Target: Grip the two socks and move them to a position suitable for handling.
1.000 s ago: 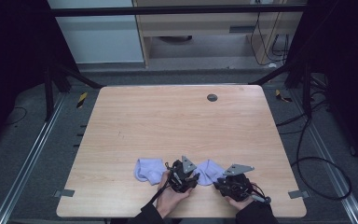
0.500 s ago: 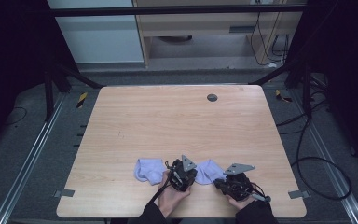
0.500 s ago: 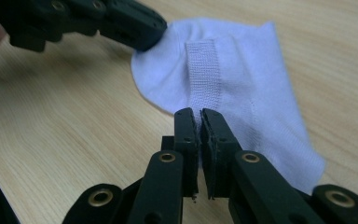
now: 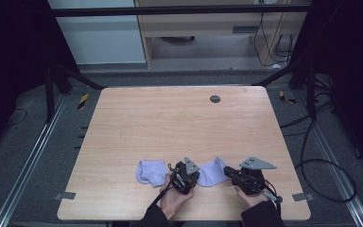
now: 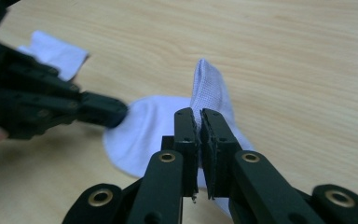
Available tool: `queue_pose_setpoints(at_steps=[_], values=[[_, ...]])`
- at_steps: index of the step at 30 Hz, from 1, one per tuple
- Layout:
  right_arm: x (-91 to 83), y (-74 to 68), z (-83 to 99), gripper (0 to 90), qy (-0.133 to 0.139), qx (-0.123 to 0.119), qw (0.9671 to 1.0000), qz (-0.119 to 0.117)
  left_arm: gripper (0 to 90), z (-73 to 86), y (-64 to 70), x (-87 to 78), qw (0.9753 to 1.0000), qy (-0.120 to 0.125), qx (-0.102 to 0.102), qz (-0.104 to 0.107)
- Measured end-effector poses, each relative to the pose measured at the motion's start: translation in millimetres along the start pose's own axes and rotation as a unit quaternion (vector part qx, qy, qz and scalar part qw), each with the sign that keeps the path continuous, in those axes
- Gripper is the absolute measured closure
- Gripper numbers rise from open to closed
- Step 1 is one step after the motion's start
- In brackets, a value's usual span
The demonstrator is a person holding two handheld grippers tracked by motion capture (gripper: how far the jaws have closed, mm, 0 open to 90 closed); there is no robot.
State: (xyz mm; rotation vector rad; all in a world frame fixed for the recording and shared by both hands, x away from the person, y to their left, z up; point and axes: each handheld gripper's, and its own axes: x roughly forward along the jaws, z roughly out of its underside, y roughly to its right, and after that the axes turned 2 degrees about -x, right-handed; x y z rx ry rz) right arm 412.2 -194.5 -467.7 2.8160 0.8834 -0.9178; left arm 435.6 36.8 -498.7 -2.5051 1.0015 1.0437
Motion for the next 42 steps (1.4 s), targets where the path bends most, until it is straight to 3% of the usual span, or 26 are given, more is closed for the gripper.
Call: queue_pose_setpoints(at_steps=[5, 13, 20, 26, 34, 42], values=[[3.5, 14.2, -1.9, 85.2, 0.000, 0.018, 0.9993, 0.033, 89.9, -0.1, 0.0, 0.1, 1.0000, 0.000, 0.002, 0.000], [7.0, 37.0, 2.6, 85.0, -0.024, 0.030, 0.9959, 0.082, 89.9, -0.5, -0.2, 0.4, 1.0000, 0.000, 0.004, 0.000], [9.5, 43.9, 5.9, 83.4, -0.043, 0.013, 0.9919, 0.119, 89.8, -0.6, 0.2, 1.4, 1.0000, 0.004, 0.004, 0.001], [8.4, 45.0, 7.0, 73.7, -0.037, -0.010, 0.9879, 0.150, 86.8, -2.2, -4.9, -2.0, 0.9997, 0.020, -0.008, 0.011], [0.0, 42.7, 0.9, 67.1, -0.002, -0.009, 0.9900, 0.141, 71.2, -16.7, -18.1, -33.5, 0.9986, 0.052, -0.010, 0.006], [-7.2, 31.4, -15.9, 62.7, 0.036, -0.023, 0.9936, 0.104, 62.7, -22.8, -51.8, -75.6, 0.9970, 0.072, -0.019, -0.020]])
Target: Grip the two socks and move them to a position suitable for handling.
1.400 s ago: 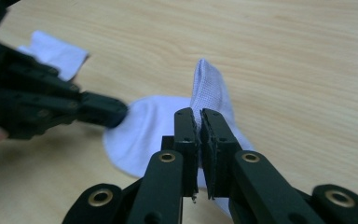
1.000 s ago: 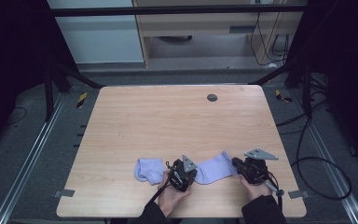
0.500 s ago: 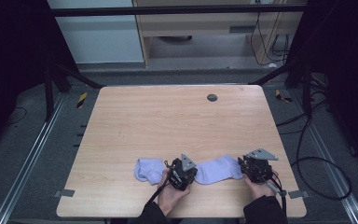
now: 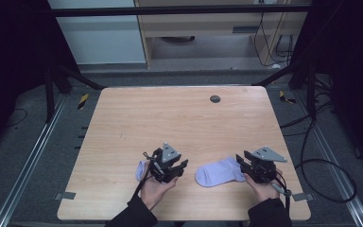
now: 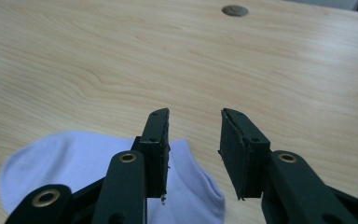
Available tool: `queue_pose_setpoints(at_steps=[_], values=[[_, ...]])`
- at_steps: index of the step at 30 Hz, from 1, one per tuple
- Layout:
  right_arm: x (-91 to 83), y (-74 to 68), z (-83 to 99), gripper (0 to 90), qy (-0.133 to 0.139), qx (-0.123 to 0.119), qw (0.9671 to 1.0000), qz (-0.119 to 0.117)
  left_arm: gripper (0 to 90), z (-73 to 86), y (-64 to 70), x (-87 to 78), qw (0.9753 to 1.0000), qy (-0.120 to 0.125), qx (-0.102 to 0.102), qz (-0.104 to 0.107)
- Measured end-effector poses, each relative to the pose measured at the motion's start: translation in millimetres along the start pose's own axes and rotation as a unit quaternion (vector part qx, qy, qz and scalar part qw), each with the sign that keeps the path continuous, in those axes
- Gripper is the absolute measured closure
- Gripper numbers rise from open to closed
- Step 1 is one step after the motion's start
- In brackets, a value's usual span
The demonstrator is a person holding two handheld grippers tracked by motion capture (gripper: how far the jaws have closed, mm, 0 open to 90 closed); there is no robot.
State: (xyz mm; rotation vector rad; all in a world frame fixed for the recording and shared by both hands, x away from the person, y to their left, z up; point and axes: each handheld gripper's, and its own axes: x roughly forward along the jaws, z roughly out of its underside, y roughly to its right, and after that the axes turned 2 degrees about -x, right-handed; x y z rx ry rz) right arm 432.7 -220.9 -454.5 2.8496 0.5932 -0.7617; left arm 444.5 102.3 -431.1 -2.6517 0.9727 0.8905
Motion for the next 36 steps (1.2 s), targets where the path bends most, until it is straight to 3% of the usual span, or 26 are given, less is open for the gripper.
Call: queue_pose_setpoints(at_steps=[5, 6, 7, 12, 17, 27, 31, 36], values=[[-1.0, -8.6, -11.3, 62.2, 0.010, -0.001, 0.9997, -0.022, 59.9, 4.0, -24.9, -21.2, 0.9996, 0.007, -0.015, -0.024], [-1.0, -8.6, -11.3, 62.2, 0.010, -0.001, 0.9997, -0.022, 59.4, 4.0, -24.9, -21.2, 0.9996, 0.007, -0.015, -0.024], [1.2, -13.8, -15.8, 61.8, 0.011, -0.003, 0.9995, -0.029, 58.9, 8.3, -34.5, -28.7, 0.9993, 0.006, -0.020, -0.032], [5.5, -23.1, -22.5, 61.8, 0.012, -0.007, 0.9991, -0.041, 56.6, 20.5, -52.3, -43.3, 0.9983, 0.007, -0.034, -0.046], [14.4, -41.7, -33.0, 62.5, 0.008, -0.013, 0.9978, -0.065, 56.1, 41.5, -75.5, -62.7, 0.9961, 0.007, -0.061, -0.064], [35.6, -85.8, -44.5, 62.9, -0.009, -0.031, 0.9934, -0.110, 53.0, 72.7, -95.6, -79.3, 0.9926, -0.007, -0.083, -0.088], [45.1, -105.4, -46.4, 63.5, -0.017, -0.043, 0.9902, -0.132, 52.9, 83.2, -97.9, -77.2, 0.9919, -0.016, -0.090, -0.088], [56.6, -131.4, -47.7, 64.6, -0.024, -0.060, 0.9858, -0.155, 53.2, 88.1, -97.3, -71.7, 0.9922, -0.027, -0.085, -0.088]])
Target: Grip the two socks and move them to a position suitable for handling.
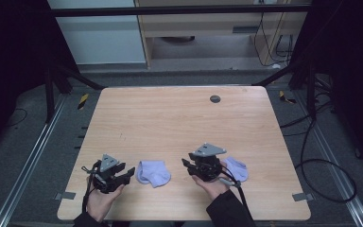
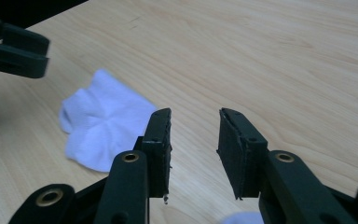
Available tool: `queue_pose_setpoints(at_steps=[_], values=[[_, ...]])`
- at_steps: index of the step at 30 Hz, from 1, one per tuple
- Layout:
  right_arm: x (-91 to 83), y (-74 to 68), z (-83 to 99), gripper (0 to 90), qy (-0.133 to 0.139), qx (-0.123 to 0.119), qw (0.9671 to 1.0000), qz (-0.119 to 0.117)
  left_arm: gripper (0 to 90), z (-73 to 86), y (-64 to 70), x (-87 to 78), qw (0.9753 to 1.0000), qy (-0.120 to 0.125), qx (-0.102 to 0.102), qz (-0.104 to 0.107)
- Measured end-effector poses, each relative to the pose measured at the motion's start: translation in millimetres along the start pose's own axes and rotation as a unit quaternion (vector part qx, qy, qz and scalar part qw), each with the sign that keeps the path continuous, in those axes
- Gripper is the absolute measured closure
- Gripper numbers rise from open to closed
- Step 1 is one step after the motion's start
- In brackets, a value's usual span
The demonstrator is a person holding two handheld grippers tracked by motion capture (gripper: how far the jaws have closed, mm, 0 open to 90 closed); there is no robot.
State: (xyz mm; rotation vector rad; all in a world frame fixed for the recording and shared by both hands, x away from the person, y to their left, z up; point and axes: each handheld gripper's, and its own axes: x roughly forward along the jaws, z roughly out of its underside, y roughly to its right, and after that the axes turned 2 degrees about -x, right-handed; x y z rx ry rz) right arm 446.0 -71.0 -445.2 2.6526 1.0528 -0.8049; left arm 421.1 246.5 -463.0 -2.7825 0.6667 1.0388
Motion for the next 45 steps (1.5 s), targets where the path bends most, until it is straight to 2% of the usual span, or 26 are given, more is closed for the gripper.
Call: queue_pose_setpoints(at_steps=[6, 14, 21, 22, 30, 36, 40, 42, 45], values=[[21.3, -24.7, -1.8, 65.6, -0.016, -0.016, 0.9993, -0.029, 55.4, 7.4, -2.5, 6.6, 0.9999, -0.014, -0.003, -0.002], [44.7, -50.8, 5.0, 65.4, -0.043, -0.026, 0.9968, -0.062, 56.6, 11.1, 2.6, 14.6, 0.9996, -0.027, 0.010, 0.007], [61.3, -69.9, 12.5, 64.7, -0.066, -0.047, 0.9938, -0.077, 57.1, 11.6, 10.6, 22.4, 0.9989, -0.037, 0.026, 0.012], [63.0, -71.7, 13.5, 64.6, -0.067, -0.044, 0.9936, -0.079, 57.3, 11.5, 11.4, 23.5, 0.9988, -0.037, 0.029, 0.011], [75.1, -79.9, 21.3, 67.7, -0.084, -0.051, 0.9918, -0.082, 61.0, 12.6, 12.6, 31.3, 0.9980, -0.049, 0.040, 0.009], [75.6, -79.9, 21.2, 82.5, -0.089, -0.047, 0.9916, -0.081, 65.6, 13.4, 13.6, 34.5, 0.9976, -0.053, 0.044, 0.008], [75.3, -78.8, 20.5, 85.8, -0.094, -0.037, 0.9913, -0.085, 72.6, 13.0, 14.7, 34.9, 0.9972, -0.057, 0.046, 0.017], [74.2, -77.9, 20.2, 86.6, -0.085, -0.036, 0.9920, -0.086, 77.3, 12.0, 15.6, 35.5, 0.9970, -0.059, 0.046, 0.020], [66.7, -74.9, 16.3, 86.9, -0.056, -0.016, 0.9939, -0.094, 83.3, 11.1, 16.2, 35.8, 0.9965, -0.063, 0.048, 0.027]])
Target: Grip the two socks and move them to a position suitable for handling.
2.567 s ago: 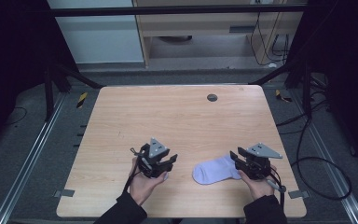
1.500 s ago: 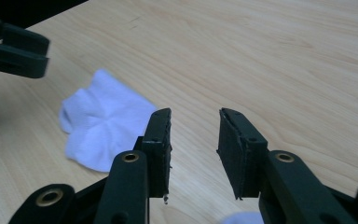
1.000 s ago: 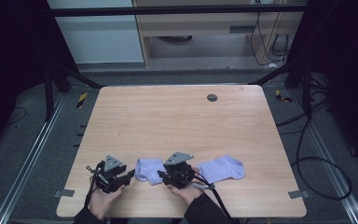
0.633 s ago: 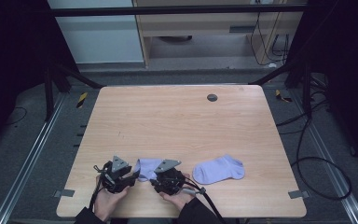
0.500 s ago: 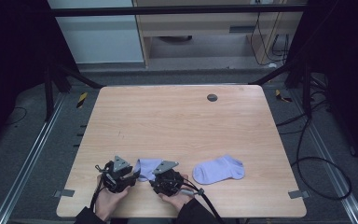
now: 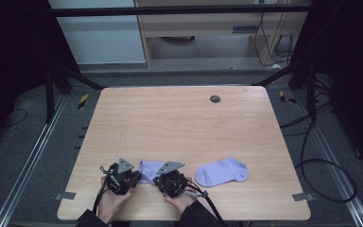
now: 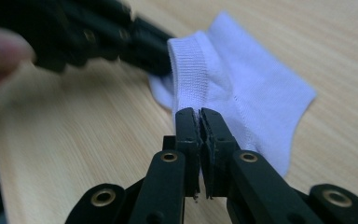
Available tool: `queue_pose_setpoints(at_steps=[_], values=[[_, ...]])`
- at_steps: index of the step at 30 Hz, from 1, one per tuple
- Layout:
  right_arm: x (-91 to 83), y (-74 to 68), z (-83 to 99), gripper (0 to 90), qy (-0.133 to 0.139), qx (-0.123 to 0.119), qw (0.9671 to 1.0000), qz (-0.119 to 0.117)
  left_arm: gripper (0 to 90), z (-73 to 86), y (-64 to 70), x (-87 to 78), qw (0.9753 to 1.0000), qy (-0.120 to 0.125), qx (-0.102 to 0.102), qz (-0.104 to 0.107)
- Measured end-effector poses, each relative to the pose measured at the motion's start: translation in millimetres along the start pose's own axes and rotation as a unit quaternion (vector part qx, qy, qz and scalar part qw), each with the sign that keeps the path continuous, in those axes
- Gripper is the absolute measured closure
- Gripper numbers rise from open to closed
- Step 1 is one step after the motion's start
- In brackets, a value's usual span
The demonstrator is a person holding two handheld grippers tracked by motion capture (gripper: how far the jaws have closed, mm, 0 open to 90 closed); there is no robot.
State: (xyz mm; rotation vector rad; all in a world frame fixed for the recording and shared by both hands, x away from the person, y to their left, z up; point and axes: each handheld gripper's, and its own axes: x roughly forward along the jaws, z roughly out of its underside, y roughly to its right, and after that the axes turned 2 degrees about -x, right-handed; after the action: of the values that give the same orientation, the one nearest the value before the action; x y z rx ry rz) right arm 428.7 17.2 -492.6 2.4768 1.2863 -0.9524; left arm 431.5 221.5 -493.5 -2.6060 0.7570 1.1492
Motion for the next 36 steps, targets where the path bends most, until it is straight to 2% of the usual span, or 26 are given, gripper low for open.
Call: queue_pose_setpoints(at_steps=[2, 3, 5, 11, 16, 22, 27, 30, 34, 36], values=[[-6.8, 2.3, -3.8, 87.0, 0.018, 0.009, 0.9998, -0.005, 84.9, -0.4, 0.3, 0.2, 1.0000, 0.000, -0.001, 0.001], [-6.8, 2.3, -3.8, 87.0, 0.018, 0.009, 0.9998, -0.005, 85.6, -0.4, 0.3, 0.2, 1.0000, 0.000, -0.001, 0.001], [-15.3, 5.4, -10.3, 87.0, 0.039, 0.022, 0.9990, -0.004, 86.4, -1.0, -0.3, 0.0, 1.0000, -0.002, 0.001, 0.004], [-21.2, 19.4, -15.3, 86.9, 0.061, 0.054, 0.9966, 0.014, 86.7, -3.0, -1.7, -4.0, 0.9999, -0.002, 0.010, 0.008], [-25.8, 33.9, -13.3, 86.9, 0.075, 0.097, 0.9922, 0.025, 86.8, -5.0, -5.0, -8.7, 0.9999, 0.001, 0.015, 0.005], [-31.0, 49.3, -14.0, 86.9, 0.085, 0.129, 0.9867, 0.051, 86.8, -5.5, -13.6, -11.0, 0.9999, -0.001, 0.016, 0.004], [-31.9, 57.8, -14.5, 87.0, 0.087, 0.136, 0.9846, 0.066, 86.6, -6.5, -18.0, -10.4, 0.9998, -0.007, 0.019, 0.007], [-31.5, 59.7, -14.2, 87.0, 0.085, 0.135, 0.9845, 0.071, 86.3, -7.8, -20.3, -11.1, 0.9999, 0.000, 0.013, 0.004], [-27.7, 60.5, -13.3, 86.9, 0.078, 0.134, 0.9848, 0.079, 84.7, -7.6, -23.5, -7.8, 0.9999, 0.002, 0.009, -0.005], [-25.4, 60.5, -12.7, 86.7, 0.072, 0.131, 0.9847, 0.089, 80.4, -6.7, -24.3, -5.2, 0.9999, 0.004, 0.005, -0.013]])
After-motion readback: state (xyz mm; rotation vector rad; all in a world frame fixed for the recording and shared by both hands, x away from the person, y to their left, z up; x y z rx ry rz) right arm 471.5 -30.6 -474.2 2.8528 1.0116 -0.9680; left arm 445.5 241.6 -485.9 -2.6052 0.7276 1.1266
